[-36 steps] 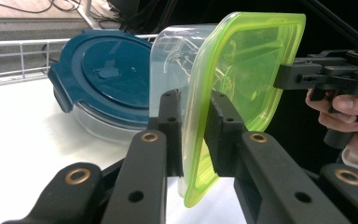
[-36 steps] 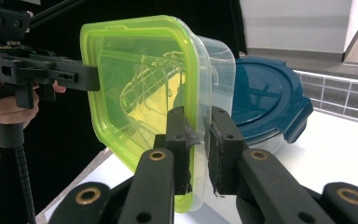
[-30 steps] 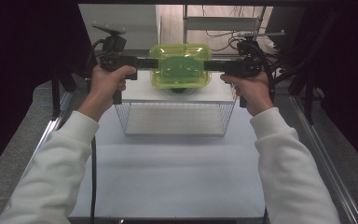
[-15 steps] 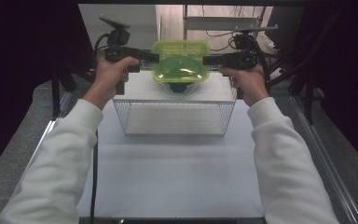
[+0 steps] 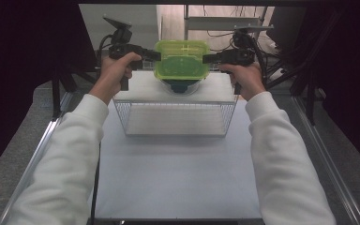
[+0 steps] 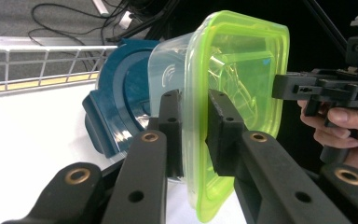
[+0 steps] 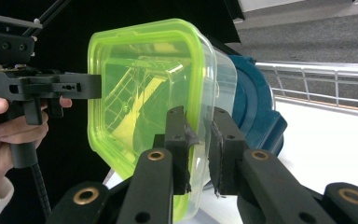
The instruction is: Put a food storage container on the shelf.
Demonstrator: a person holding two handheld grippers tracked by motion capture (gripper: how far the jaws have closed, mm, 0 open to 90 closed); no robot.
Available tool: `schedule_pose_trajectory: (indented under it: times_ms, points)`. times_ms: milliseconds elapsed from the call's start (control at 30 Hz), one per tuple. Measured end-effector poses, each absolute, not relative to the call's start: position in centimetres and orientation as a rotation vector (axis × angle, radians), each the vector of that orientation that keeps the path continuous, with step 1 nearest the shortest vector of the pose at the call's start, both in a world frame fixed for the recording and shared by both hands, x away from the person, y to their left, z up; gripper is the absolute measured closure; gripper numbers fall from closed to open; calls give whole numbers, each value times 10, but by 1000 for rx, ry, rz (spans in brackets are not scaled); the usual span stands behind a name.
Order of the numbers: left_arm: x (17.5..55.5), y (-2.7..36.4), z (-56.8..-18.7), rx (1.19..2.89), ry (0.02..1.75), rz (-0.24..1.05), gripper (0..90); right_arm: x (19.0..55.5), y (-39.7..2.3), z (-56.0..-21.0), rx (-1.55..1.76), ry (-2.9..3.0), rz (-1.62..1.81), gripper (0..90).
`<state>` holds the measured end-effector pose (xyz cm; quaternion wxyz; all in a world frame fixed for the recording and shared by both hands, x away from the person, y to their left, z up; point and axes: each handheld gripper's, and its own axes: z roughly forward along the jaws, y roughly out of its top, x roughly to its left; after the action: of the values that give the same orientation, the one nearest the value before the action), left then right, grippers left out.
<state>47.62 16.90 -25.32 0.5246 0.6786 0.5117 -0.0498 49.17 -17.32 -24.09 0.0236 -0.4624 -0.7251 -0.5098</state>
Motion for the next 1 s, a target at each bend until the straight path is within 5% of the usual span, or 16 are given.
schedule_pose_trajectory:
  times_ms: [800,1000]
  points:
    - [508,172,-273,1526,1302,-239,710,520,-172,-260,-1578,-2002,-1564,691]
    - [506,168,-270,1508,1289,-142,420,519,-171,-261,-1571,-2046,-1624,399]
